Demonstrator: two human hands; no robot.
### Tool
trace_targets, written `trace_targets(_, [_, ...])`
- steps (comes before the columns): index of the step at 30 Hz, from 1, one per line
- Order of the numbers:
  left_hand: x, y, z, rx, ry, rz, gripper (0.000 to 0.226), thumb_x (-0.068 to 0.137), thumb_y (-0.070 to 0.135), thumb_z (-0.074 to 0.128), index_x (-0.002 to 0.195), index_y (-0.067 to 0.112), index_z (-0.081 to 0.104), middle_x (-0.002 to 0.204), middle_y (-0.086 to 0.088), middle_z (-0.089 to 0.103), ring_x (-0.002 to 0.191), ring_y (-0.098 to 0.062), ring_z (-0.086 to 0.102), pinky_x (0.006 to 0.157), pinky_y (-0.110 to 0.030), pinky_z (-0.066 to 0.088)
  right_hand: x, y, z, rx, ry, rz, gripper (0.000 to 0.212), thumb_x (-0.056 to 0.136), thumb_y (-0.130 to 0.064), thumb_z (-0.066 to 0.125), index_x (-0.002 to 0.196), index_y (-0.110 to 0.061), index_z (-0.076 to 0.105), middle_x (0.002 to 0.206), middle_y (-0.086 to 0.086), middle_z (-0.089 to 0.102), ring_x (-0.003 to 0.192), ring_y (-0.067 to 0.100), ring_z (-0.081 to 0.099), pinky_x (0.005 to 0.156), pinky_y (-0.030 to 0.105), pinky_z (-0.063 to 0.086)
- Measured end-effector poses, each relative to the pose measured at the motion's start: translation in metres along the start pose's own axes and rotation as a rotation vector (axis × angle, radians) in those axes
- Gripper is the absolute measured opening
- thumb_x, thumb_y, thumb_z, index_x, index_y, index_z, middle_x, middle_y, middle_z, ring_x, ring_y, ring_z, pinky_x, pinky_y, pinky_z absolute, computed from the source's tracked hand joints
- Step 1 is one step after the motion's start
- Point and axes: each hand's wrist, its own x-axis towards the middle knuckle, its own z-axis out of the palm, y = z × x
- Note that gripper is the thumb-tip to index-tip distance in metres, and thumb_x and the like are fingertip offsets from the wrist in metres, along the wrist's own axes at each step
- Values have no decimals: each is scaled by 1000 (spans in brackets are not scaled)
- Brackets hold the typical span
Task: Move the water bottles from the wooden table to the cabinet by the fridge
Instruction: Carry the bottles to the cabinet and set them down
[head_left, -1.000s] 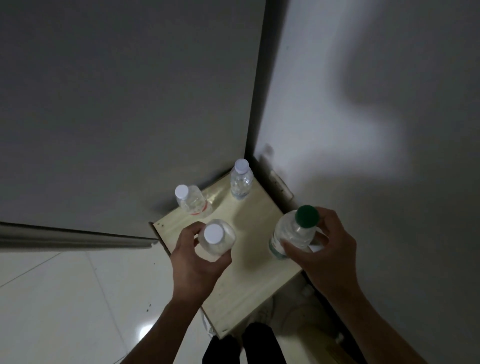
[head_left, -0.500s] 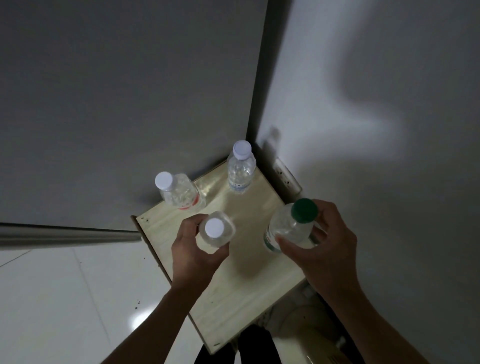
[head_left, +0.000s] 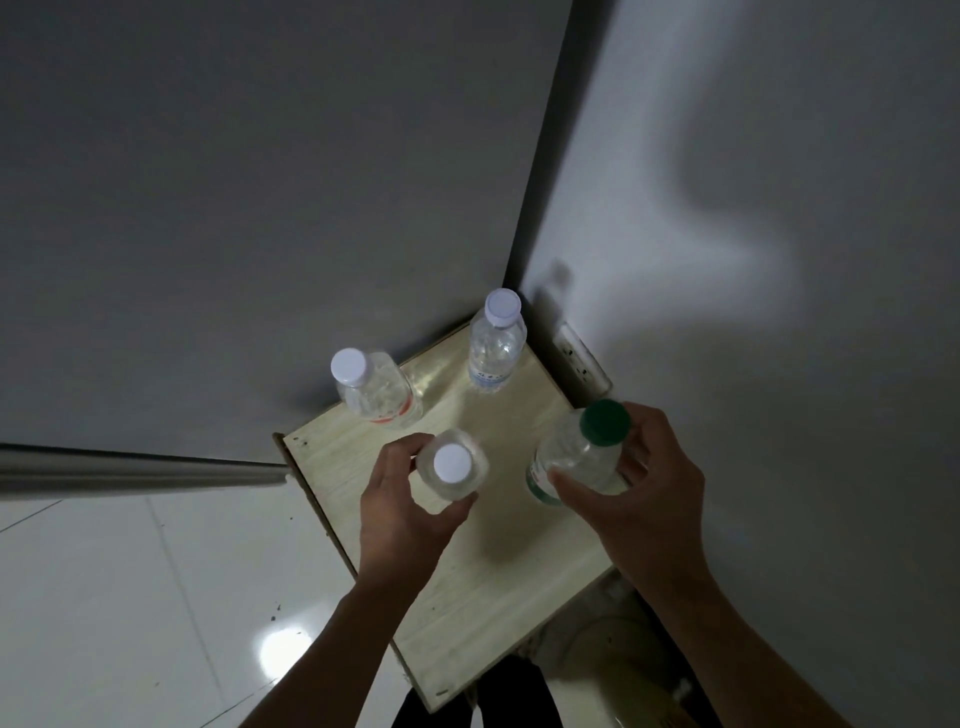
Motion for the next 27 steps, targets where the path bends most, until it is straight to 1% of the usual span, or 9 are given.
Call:
trace_targets(5, [-1,0,0,-7,15,-5,72,60,22,95,116,34,51,111,19,56,105,12,52,85,-1,38,9,8,12,10,-3,19,64,57,-11,94,112,-21,62,106,-7,70,101,14,69,92,38,58])
trace_targets(8, [0,0,-1,-13,8,-21,72,61,23,95,115,37,49,108,27,53,105,14,51,84,-4,38,16,12,19,3,16,6,67,56,-13,94,114,-14,61,108,-2,71,101,14,70,90,39,59])
trace_targets(10, [0,-1,-1,-12,10,-19,72,61,23,95,115,37,48,108,30,52,105,15,51,84,-4,38,19,16,23,22,29,7,66,56,-12,94,113,-15,61,107,-1,70,101,14,70,91,38,58])
trace_targets(12, [-1,-3,0,-15,15,-16,72,61,23,95,115,37,49,108,29,53,105,15,51,84,-5,39,21,19,27,27,32,5,67,57,-10,94,114,-14,61,109,0,70,102,14,69,92,38,58])
trace_targets(15, [0,-5,1,-20,21,-7,71,60,23,95,115,34,51,111,20,56,105,13,52,86,-9,40,27,24,32,10,33,-21,66,59,-9,94,116,-12,60,110,2,69,104,14,68,93,38,58])
trace_targets(20, [0,-8,0,-17,20,-1,70,61,25,94,117,30,53,110,24,54,105,15,52,86,-11,41,32,33,35,9,44,-61,64,61,-10,93,112,-23,58,108,-4,67,103,10,67,94,32,57])
trace_targets(22, [0,-8,0,-16,19,2,69,61,25,94,117,30,53,110,25,55,105,14,53,86,-10,41,30,40,36,-6,25,-51,62,62,-11,93,113,-19,58,106,-4,67,101,10,67,93,34,56])
trace_targets(24, [-1,-8,1,-14,16,-1,69,61,26,94,117,30,53,111,21,57,105,11,54,87,-10,41,27,47,35,-27,-3,-48,62,64,-12,92,115,-12,58,106,-3,66,100,14,67,92,39,56])
trace_targets(27, [0,-7,1,-11,14,-16,69,61,25,94,118,27,55,112,19,57,105,10,54,88,-11,42,26,52,34,-55,-35,-60,62,65,-17,92,116,-13,57,105,-8,64,98,13,65,89,39,57])
